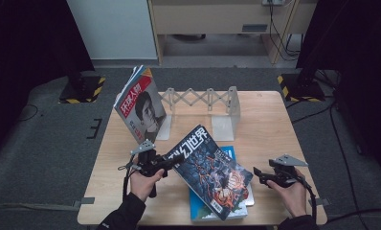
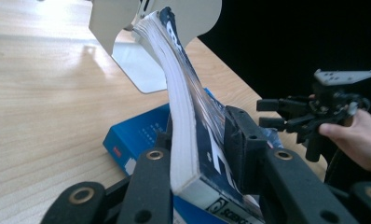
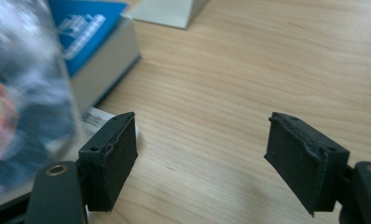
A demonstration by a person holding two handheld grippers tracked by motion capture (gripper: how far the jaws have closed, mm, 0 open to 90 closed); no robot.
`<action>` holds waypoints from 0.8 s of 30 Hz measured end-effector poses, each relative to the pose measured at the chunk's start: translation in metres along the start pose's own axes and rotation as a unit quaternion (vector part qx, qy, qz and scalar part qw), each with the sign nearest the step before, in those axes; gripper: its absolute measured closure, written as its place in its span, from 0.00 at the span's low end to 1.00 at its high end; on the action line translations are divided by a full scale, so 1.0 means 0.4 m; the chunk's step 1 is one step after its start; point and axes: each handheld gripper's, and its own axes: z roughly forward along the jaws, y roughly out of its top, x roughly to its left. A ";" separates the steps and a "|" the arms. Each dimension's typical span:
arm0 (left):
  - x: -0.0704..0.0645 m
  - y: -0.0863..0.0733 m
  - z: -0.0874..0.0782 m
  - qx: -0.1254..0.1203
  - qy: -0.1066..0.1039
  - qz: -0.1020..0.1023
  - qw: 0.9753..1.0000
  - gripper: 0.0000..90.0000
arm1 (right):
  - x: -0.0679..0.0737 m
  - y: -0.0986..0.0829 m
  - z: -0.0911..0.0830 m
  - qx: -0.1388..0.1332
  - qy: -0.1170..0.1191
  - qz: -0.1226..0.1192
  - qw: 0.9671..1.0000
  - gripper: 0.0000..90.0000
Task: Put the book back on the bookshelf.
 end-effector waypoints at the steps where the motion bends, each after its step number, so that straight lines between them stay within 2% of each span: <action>1: -0.002 0.006 -0.003 -0.005 -0.001 -0.003 1.000 0.81 | -0.003 -0.002 0.001 0.005 -0.004 0.002 1.000 0.27; 10: -0.022 0.064 -0.035 -0.031 -0.011 0.002 0.999 0.86 | -0.016 -0.011 0.007 0.024 -0.021 -0.006 0.999 0.25; 17: -0.024 0.110 -0.072 -0.066 -0.027 -0.010 0.997 0.91 | -0.022 -0.015 0.009 0.032 -0.024 -0.011 0.999 0.25; 24: -0.046 0.154 -0.110 -0.090 -0.026 0.013 0.996 0.91 | -0.026 -0.016 0.009 0.035 -0.027 -0.011 0.999 0.25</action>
